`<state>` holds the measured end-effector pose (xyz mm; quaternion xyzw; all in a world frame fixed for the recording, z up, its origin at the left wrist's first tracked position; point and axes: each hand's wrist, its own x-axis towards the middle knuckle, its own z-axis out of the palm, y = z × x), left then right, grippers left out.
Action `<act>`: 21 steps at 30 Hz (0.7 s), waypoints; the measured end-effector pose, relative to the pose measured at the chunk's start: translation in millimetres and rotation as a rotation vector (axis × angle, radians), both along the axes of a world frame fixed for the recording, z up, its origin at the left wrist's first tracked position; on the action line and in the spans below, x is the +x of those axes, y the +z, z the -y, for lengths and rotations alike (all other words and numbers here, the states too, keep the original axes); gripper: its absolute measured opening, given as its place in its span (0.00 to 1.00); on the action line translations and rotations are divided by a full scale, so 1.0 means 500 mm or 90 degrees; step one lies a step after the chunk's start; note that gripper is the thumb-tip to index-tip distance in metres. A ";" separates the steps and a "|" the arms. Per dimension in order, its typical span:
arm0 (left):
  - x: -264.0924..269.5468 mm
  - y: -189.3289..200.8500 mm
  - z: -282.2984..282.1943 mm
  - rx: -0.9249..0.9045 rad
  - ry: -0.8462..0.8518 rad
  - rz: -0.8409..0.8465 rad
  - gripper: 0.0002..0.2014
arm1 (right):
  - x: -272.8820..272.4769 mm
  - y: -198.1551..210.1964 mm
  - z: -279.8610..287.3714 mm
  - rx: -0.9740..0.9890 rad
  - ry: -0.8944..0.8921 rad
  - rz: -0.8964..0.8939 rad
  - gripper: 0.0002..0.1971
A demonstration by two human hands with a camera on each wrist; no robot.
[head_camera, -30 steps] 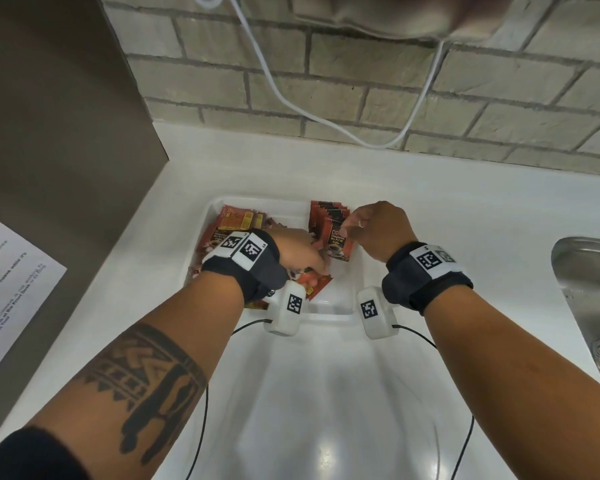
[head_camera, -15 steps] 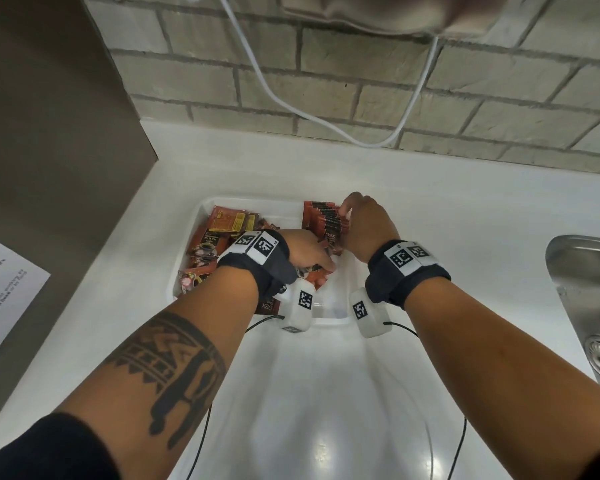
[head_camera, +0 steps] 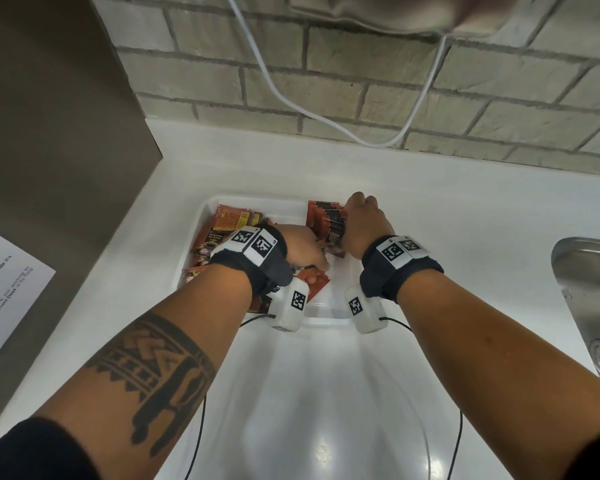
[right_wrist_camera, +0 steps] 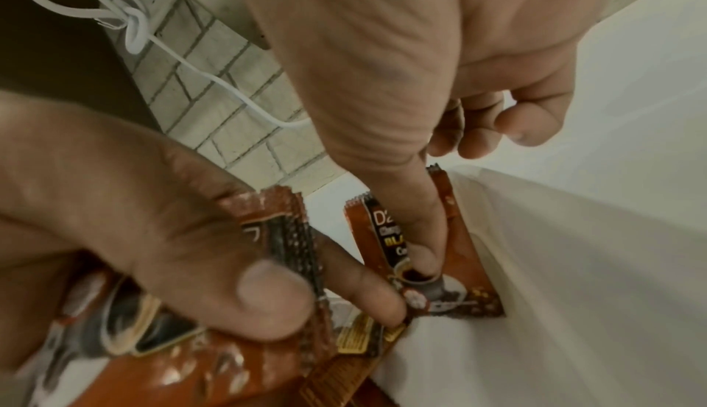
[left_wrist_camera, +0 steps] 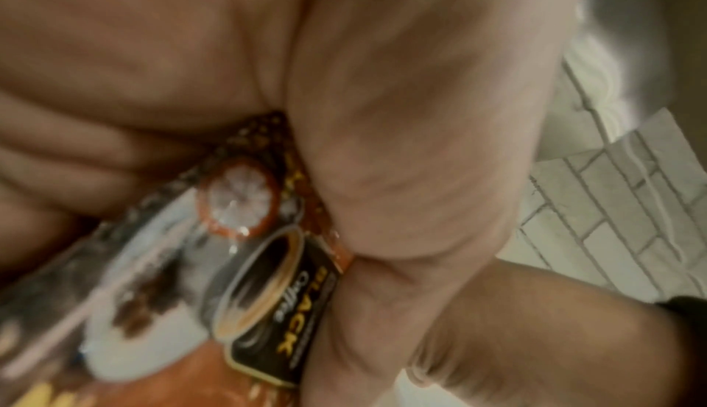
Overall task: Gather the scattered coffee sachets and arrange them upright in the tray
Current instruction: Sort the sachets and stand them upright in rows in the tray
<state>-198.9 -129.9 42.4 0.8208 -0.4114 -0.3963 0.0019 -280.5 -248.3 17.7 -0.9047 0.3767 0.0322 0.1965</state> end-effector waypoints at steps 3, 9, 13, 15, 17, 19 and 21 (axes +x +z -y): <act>0.002 0.007 0.001 0.031 -0.040 0.036 0.17 | 0.000 0.001 0.002 0.009 -0.003 -0.013 0.37; -0.012 0.016 -0.003 0.102 -0.117 0.109 0.10 | 0.006 0.007 0.001 0.024 -0.011 -0.017 0.36; -0.008 0.025 -0.014 0.117 -0.142 0.123 0.12 | 0.007 0.007 -0.002 0.018 -0.013 -0.024 0.35; -0.003 0.027 -0.018 0.126 -0.140 0.130 0.12 | 0.007 0.005 -0.003 0.014 -0.015 -0.020 0.33; 0.002 0.027 -0.022 0.130 -0.135 0.135 0.12 | 0.008 0.005 -0.004 0.015 -0.018 -0.016 0.33; 0.003 0.027 -0.023 0.119 -0.128 0.131 0.13 | 0.008 0.006 -0.004 0.020 -0.017 -0.016 0.33; 0.000 0.028 -0.020 0.091 -0.117 0.122 0.13 | 0.008 0.008 -0.003 0.022 -0.019 -0.009 0.34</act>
